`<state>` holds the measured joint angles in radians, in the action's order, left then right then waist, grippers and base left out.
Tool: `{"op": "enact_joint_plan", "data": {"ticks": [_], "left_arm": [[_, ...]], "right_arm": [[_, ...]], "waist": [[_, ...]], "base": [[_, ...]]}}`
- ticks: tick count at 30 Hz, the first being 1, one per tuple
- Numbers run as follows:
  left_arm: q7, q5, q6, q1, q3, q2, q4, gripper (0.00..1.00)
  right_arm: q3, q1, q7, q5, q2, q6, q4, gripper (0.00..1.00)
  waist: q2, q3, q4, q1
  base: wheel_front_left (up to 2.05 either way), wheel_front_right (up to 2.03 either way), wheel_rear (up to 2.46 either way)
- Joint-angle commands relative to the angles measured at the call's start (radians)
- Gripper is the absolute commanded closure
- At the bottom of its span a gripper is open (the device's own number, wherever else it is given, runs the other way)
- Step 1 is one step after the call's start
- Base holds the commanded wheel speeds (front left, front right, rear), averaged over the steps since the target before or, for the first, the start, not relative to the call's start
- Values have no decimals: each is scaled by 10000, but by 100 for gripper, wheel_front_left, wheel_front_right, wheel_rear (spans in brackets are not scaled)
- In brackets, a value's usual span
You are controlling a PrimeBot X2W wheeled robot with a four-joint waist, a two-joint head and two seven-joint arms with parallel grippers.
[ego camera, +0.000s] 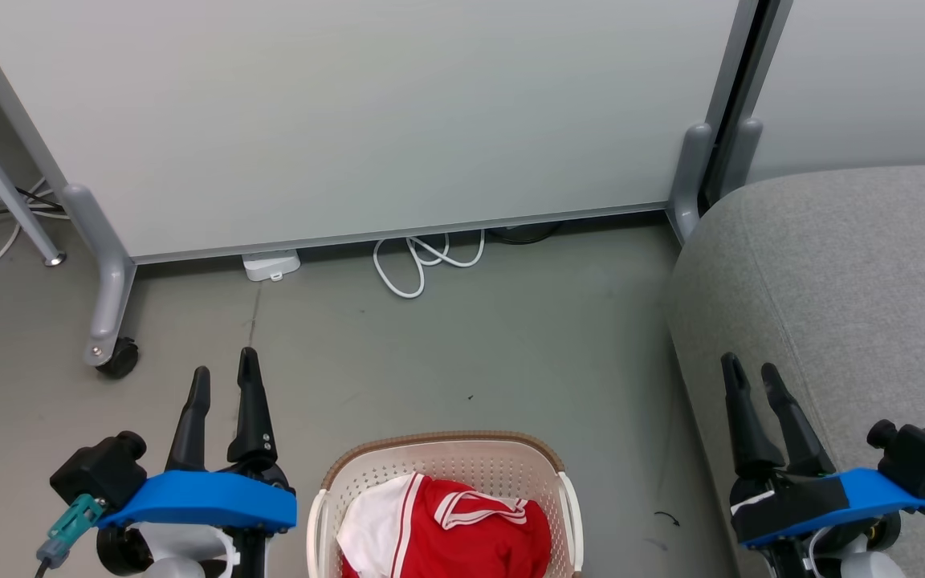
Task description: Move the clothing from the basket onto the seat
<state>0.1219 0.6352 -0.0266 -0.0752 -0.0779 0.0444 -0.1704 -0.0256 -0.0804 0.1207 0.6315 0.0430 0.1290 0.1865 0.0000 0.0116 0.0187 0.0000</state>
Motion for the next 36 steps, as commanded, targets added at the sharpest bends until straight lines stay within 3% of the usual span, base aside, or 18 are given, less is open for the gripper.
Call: {"op": "enact_joint_plan", "data": {"ticks": [1,36], "left_arm": [[80,-241,30,-202,-37,66,155,0],[939,-3716,457,-289,-797,72,110,0]], "right_arm": [[-23,-145,90,-252,70,16,-145,0],[-2,-102,950,-3921,92,24,-256,0]], "waist": [[0,0,1,0],[0,116,86,0]], "base": [[0,0,0],[0,0,0]]}}
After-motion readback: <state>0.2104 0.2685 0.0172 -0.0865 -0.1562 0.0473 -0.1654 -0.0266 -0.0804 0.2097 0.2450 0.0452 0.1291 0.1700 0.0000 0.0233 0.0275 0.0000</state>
